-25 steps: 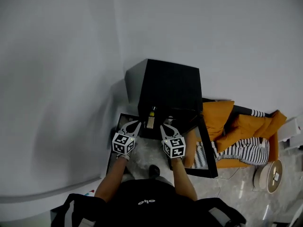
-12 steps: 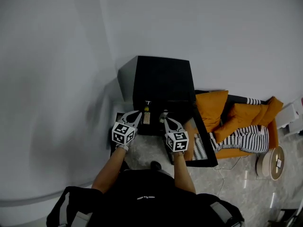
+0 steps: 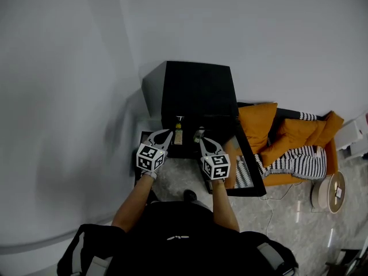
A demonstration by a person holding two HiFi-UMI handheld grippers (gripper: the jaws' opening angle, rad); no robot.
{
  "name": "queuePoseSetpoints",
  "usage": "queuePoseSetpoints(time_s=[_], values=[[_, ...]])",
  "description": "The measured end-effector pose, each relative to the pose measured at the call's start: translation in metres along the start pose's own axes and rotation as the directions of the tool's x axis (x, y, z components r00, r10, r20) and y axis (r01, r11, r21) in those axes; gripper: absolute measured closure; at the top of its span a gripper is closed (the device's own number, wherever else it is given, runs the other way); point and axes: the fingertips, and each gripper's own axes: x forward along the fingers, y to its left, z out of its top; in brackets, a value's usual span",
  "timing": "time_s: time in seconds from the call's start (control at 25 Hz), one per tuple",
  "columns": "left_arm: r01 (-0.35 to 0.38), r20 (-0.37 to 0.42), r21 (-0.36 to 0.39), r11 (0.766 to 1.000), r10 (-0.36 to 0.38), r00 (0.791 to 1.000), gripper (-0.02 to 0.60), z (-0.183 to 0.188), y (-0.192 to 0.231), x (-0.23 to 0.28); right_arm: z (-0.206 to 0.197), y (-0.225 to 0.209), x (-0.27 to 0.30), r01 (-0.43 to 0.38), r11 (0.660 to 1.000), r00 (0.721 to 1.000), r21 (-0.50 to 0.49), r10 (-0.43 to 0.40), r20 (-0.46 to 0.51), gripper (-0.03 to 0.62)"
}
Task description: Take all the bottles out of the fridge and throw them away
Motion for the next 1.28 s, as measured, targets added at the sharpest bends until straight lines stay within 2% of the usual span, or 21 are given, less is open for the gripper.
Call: queuePoseSetpoints(time_s=[0.44, 0.8, 1.24, 1.28], values=[[-0.056, 0.011, 0.005, 0.998, 0.056, 0.998, 0.576, -0.01, 0.003, 0.002, 0.001, 0.004, -0.005, -0.006, 1.0, 1.0, -0.012, 0.006, -0.002, 0.585], [-0.109, -0.002, -0.009, 0.994, 0.109, 0.994, 0.575, -0.04, 0.001, 0.027, -0.009, 0.001, -0.002, -0.043, 0.999, 0.999, -0.009, 0.042, -0.023, 0.585], [-0.252, -0.042, -0.044, 0.967, 0.25, 0.967, 0.575, -0.08, 0.025, 0.065, -0.036, -0.009, 0.018, -0.144, 0.984, 0.985, -0.108, 0.132, -0.116, 0.585], [-0.253, -0.049, -0.047, 0.966, 0.251, 0.967, 0.552, -0.084, 0.026, 0.071, -0.038, -0.013, 0.02, -0.149, 0.983, 0.983, -0.111, 0.136, -0.121, 0.585]])
